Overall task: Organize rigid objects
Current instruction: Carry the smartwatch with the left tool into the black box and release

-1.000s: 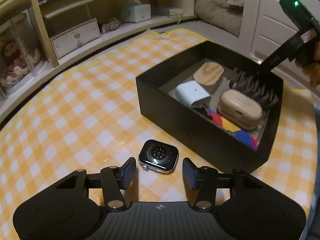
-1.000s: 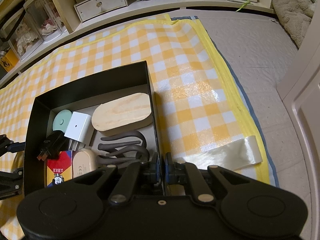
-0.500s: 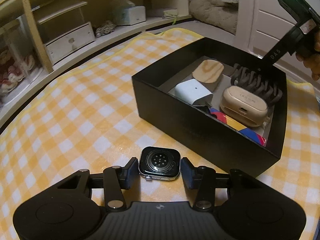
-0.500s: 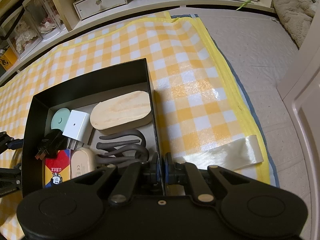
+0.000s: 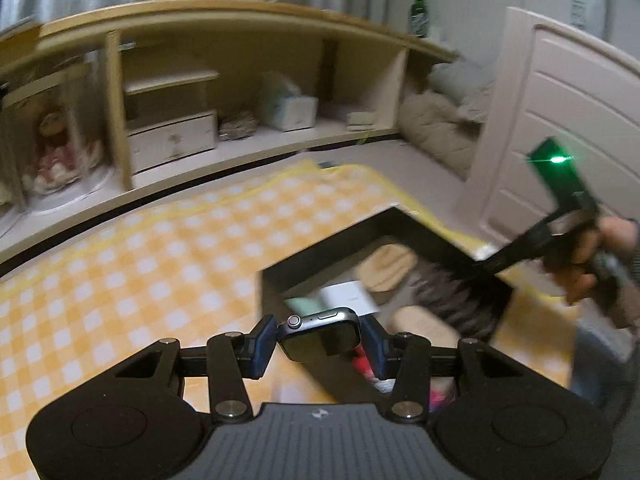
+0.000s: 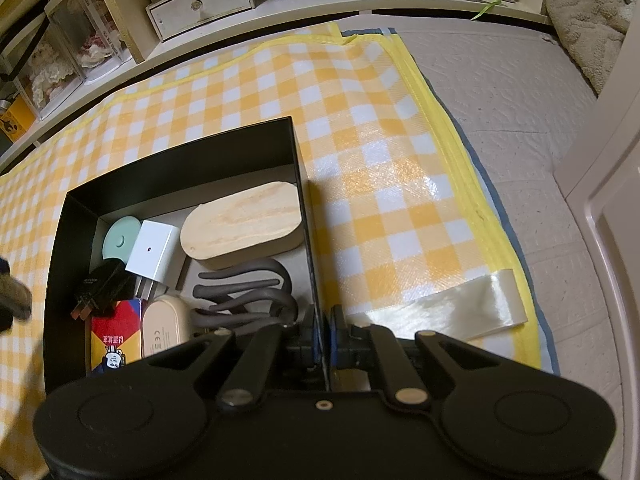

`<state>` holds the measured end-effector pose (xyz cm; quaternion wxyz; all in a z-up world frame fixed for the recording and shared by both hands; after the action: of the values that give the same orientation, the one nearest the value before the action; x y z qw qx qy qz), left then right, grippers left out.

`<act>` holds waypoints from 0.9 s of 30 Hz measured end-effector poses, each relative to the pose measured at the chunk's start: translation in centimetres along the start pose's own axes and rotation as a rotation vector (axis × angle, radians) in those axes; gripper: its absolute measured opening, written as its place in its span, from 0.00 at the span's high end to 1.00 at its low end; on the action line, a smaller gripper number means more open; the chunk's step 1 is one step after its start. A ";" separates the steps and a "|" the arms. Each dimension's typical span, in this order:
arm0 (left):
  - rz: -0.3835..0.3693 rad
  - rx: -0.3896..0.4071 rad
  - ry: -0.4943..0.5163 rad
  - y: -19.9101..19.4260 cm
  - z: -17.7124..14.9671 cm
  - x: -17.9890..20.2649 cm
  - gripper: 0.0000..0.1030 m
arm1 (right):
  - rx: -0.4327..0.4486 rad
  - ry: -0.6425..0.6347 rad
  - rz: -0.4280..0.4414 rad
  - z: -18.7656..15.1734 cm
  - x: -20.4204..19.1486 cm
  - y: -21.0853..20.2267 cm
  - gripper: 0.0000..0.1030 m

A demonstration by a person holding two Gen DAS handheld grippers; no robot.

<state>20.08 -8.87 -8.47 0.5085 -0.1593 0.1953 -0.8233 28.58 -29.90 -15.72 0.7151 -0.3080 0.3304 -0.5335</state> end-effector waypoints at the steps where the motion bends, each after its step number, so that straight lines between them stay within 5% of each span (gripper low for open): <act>1: -0.018 0.000 0.004 0.0 0.1 0.8 0.54 | 0.000 0.000 0.001 0.0 0.0 0.0 0.94; 9: -0.132 -0.110 0.093 1.1 -1.8 6.4 0.54 | 0.000 0.001 0.001 0.0 -0.1 -0.1 0.94; 15: -0.087 -0.222 0.088 2.1 -3.1 7.0 0.54 | 0.000 0.001 0.000 0.0 -0.1 -0.1 0.94; 19: -0.059 -0.221 0.043 2.4 -2.9 6.5 0.53 | 0.000 0.000 0.001 0.0 -0.1 -0.2 0.94; 23: -0.049 -0.203 0.032 2.5 -2.5 6.3 0.29 | -0.001 0.000 0.001 0.0 -0.1 -0.2 0.94; 27: -0.043 -0.211 0.046 2.3 -2.5 6.5 0.28 | 0.000 -0.001 0.000 0.0 -0.1 -0.2 0.94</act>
<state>17.85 -15.26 -11.38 0.4665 -0.1970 0.2891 -0.8124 28.41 -29.87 -15.59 0.7152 -0.3084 0.3299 -0.5334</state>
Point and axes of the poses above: each gripper's, at about its wrist camera, not at the fingertips, and y roughly the way its jaws point, x to its right, z to its top, the point moved 9 cm from there along y, roughly the way its jaws point, and after that the axes turned 8 degrees about x, right-handed, at the moved point
